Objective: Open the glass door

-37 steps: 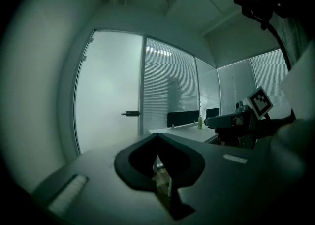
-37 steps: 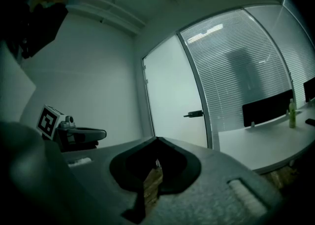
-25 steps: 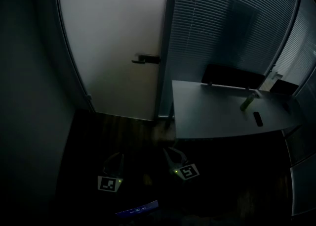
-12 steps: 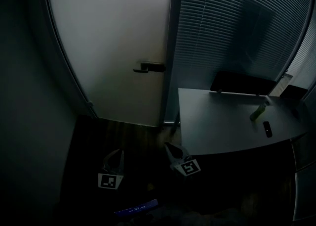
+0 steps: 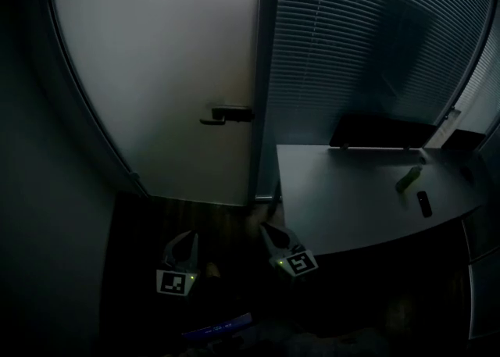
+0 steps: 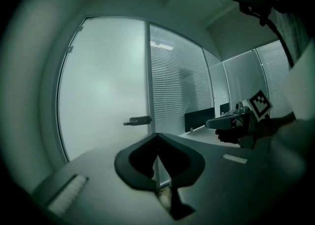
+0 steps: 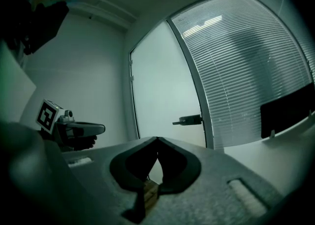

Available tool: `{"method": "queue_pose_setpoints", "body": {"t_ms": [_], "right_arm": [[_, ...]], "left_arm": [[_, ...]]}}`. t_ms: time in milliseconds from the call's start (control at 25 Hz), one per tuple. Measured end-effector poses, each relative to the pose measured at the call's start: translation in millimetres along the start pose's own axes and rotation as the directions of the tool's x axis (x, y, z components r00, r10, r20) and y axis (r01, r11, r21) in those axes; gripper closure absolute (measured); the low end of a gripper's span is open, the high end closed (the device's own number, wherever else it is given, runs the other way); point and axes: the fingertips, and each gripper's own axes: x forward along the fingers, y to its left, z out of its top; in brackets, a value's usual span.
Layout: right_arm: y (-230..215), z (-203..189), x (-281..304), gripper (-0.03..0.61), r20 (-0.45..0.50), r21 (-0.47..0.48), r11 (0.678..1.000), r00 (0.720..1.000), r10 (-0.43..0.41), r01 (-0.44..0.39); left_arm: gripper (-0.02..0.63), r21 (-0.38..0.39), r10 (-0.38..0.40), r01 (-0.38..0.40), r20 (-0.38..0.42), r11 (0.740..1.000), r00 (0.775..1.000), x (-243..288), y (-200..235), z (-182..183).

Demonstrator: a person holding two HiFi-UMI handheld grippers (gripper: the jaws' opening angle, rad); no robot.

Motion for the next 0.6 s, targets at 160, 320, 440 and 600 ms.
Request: {"method": "queue_pose_setpoints", "body": {"t_ms": [160, 320, 440, 600], "right_arm": [[-20.8, 6.7, 18.5, 0.577, 0.005, 0.007, 0.999, 0.999, -0.048, 0.048], [-41.4, 16.3, 47.1, 0.577, 0.02, 0.006, 0.995, 0.995, -0.101, 0.101], [-53.1, 24.3, 68.0, 0.577, 0.029, 0.021, 0.99, 0.99, -0.139, 0.138], [-75.4, 28.1, 98.0, 0.577, 0.033, 0.037, 0.983, 0.983, -0.183, 0.181]], "left_arm": [[0.611, 0.009, -0.04, 0.04, -0.002, 0.999, 0.999, 34.7, 13.5, 5.3], [0.611, 0.023, -0.094, 0.094, 0.013, 0.995, 0.996, 74.6, 32.7, 14.1], [0.611, 0.035, -0.129, 0.129, 0.008, 0.991, 0.992, 102.6, 48.4, 19.3], [0.611, 0.052, -0.17, 0.17, 0.008, 0.984, 0.985, 148.0, 68.6, 21.9]]}}
